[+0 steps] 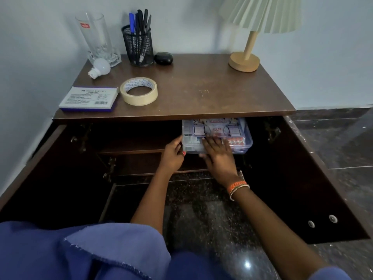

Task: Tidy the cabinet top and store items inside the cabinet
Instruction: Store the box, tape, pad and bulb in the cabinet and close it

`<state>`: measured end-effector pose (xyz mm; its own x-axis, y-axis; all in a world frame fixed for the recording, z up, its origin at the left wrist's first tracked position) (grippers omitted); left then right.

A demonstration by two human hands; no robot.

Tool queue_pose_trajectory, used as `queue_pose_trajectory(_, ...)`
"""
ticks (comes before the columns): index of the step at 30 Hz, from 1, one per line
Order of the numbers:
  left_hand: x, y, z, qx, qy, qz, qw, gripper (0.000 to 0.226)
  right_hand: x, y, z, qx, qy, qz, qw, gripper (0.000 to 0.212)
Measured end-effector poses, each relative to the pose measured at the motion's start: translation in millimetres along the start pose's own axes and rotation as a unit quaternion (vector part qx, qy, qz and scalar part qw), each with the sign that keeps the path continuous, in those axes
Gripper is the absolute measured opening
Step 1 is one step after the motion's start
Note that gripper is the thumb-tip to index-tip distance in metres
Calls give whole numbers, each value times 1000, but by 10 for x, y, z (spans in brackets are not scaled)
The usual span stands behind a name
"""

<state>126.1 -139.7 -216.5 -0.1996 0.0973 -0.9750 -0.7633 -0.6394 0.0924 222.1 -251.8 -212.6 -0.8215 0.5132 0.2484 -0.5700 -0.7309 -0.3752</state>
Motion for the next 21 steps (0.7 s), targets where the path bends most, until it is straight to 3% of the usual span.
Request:
queue_pose_trajectory(8,304,66,196,34,-187,-2,982,63,-152,-95,47,-36,-61,-22,997,55)
queue_pose_trajectory(21,69,87,86,51,-238,-27,969,62,-249,-313,30,-39,-44,-43,997,58)
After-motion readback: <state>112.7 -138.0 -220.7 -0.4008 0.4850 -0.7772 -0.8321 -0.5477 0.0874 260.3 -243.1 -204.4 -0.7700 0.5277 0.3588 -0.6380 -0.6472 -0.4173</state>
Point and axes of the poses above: each hand's wrist, its own y-axis away from the middle knuckle, its own z-axis out of the back of the hand, x = y × z, the point moved 9 cm from there along -y, towards the middle knuckle, and after that the axes turned 6 degrees about -z, right-handed, at the moved point
